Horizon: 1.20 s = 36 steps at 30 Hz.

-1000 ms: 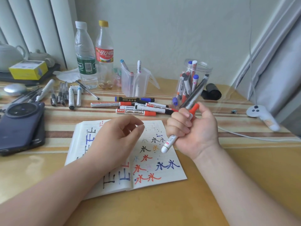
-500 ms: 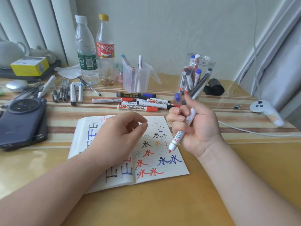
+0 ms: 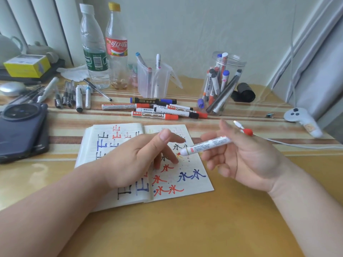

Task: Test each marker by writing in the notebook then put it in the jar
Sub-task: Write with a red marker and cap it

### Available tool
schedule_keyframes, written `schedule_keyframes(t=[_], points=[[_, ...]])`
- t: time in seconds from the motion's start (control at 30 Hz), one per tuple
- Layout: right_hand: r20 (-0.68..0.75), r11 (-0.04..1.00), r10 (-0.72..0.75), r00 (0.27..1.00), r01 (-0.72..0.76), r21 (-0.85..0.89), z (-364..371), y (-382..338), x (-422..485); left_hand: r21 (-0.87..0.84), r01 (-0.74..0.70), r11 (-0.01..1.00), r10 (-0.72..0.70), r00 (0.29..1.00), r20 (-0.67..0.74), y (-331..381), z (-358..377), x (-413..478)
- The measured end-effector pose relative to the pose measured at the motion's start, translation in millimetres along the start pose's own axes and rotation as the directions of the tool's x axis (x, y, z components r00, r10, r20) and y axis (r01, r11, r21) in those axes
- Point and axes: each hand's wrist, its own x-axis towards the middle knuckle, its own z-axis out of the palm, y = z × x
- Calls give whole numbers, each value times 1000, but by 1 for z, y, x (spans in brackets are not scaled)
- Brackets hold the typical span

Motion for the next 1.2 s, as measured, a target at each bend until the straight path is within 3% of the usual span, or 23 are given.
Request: schedule_keyframes(t=[0.13,0.23,0.4,0.6,1.2], points=[[-83,986,-102,991,112,126,-6,27,0,32,23,999,-24,999,31,2,0,0],[-147,988,-156,977,152,-37,-2,35,0,35,23,999,-25,999,35,2,0,1],[-45,917,-187,981,158,-366,8,42,-6,48,33,998,-35,999,39,2,1,1],[-38,825,-190,981,138,-548,12,38,-7,66,-15,998,9,996,84,4,0,-2],[-79,738,-167,983,71,-671,21,34,-7,87,8,996,-18,993,115,4,0,-1]])
